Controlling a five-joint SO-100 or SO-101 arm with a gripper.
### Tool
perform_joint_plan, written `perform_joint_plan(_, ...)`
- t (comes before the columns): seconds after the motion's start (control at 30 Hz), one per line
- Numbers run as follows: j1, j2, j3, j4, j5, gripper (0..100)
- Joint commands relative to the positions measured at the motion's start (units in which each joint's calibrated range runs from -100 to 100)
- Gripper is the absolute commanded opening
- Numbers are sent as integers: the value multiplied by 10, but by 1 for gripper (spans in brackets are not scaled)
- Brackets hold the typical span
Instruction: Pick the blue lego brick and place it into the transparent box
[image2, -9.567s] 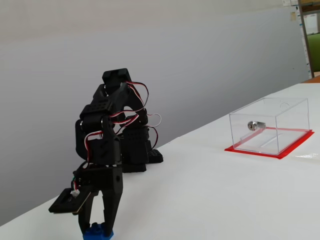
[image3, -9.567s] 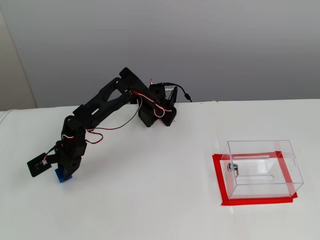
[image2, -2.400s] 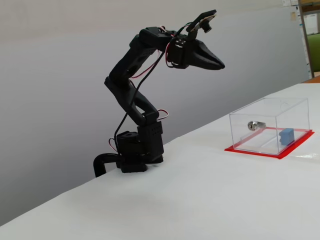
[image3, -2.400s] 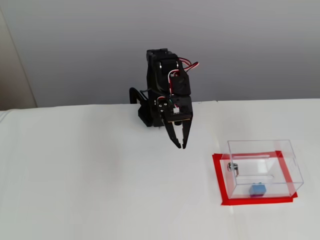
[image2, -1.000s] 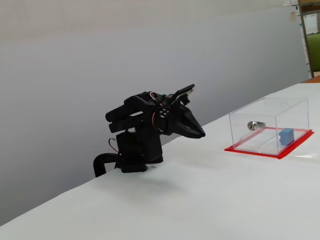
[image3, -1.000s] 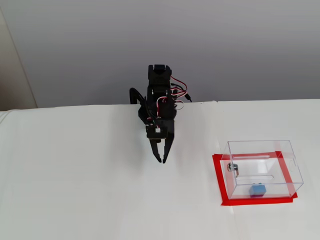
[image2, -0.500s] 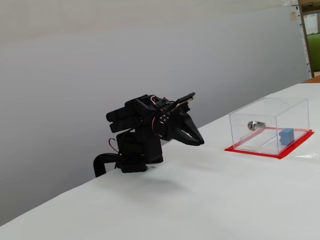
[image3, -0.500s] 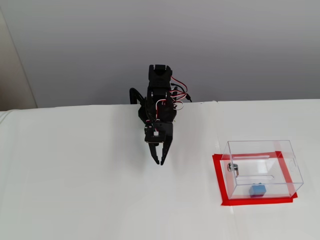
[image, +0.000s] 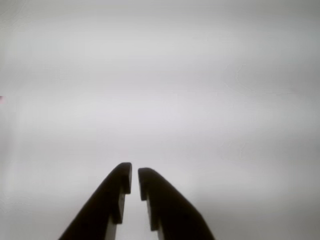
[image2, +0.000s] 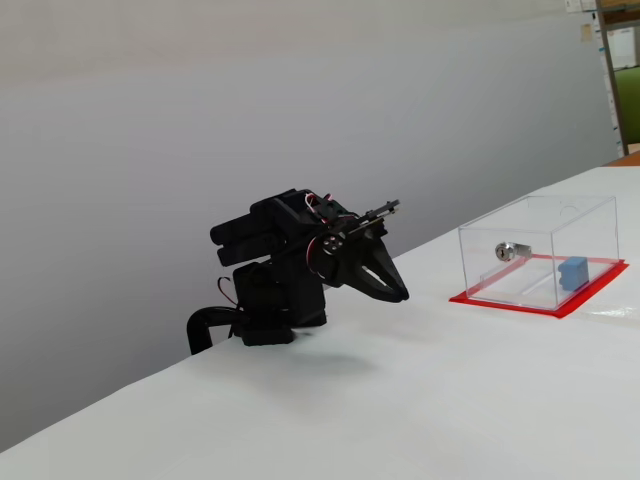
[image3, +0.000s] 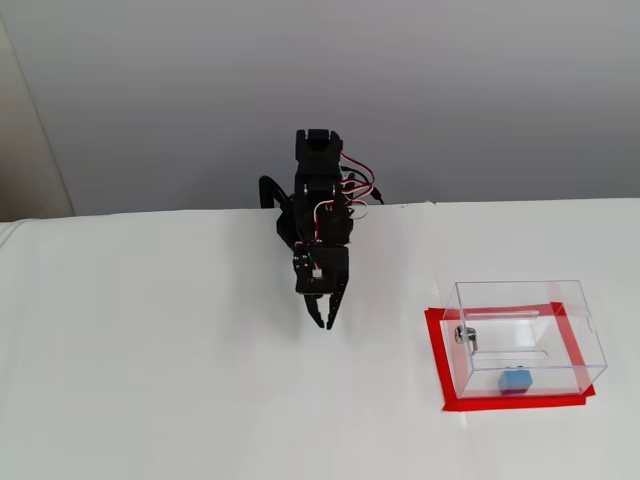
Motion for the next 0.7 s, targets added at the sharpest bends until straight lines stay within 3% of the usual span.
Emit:
perform_joint_plan(0.0, -3, -6, 9, 3, 3, 1)
perform_joint_plan(0.67, 2, -7, 9, 9, 1, 1)
